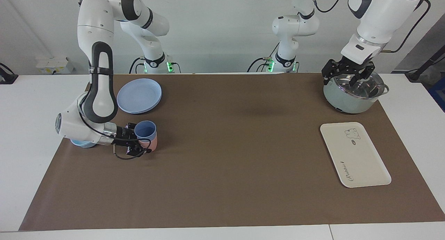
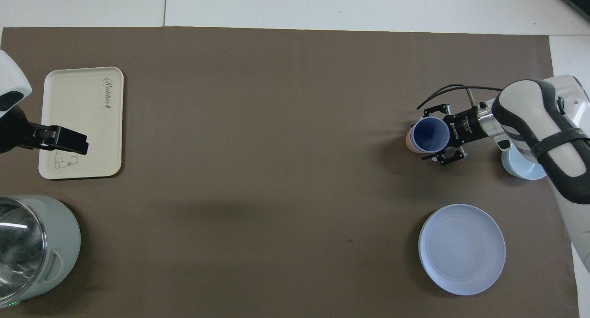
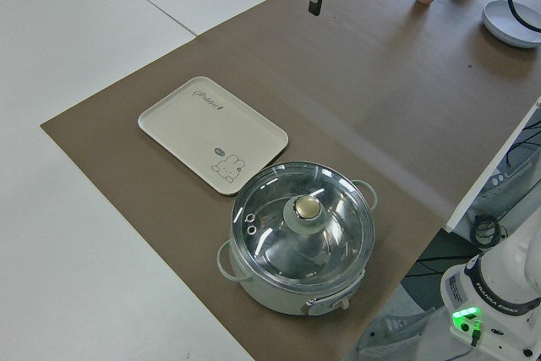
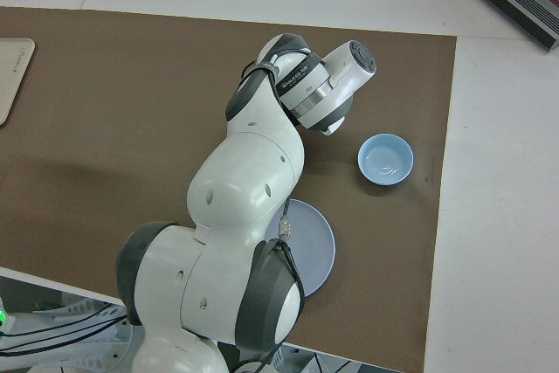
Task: Place cup on tray
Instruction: 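Lift the nested cups with the right gripper toward the table center, then grasp the blue cup with the left gripper while the right gripper holds, then pull the blue cup out and carry it over the tray with the left gripper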
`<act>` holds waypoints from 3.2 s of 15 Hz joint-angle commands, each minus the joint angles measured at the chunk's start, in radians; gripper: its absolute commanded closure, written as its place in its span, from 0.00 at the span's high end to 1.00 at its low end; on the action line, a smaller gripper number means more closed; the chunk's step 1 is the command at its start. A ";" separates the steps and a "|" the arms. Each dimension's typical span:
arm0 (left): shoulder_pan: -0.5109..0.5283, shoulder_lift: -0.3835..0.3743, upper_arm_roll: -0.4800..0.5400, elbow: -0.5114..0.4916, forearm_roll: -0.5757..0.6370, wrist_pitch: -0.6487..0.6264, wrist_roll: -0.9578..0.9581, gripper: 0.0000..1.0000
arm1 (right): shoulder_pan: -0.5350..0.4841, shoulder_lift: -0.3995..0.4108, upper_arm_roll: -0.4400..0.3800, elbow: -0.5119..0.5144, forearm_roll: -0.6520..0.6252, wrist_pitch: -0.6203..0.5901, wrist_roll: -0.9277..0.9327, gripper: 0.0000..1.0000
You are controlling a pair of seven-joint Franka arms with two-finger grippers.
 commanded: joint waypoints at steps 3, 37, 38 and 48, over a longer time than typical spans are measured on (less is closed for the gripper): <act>0.013 -0.030 -0.008 -0.030 -0.005 0.006 0.006 1.00 | 0.042 -0.051 0.003 -0.092 0.136 0.029 -0.001 0.00; -0.420 0.113 -0.032 -0.020 -0.196 0.552 -0.894 0.66 | 0.513 -0.281 0.017 -0.092 0.472 0.390 0.693 0.00; -0.430 0.121 -0.032 -0.022 -0.198 0.563 -0.897 0.66 | 0.513 -0.282 0.017 -0.092 0.471 0.390 0.693 0.00; -0.444 0.174 -0.028 0.068 -0.181 0.460 -0.925 0.00 | 0.513 -0.282 0.018 -0.089 0.461 0.390 0.690 0.00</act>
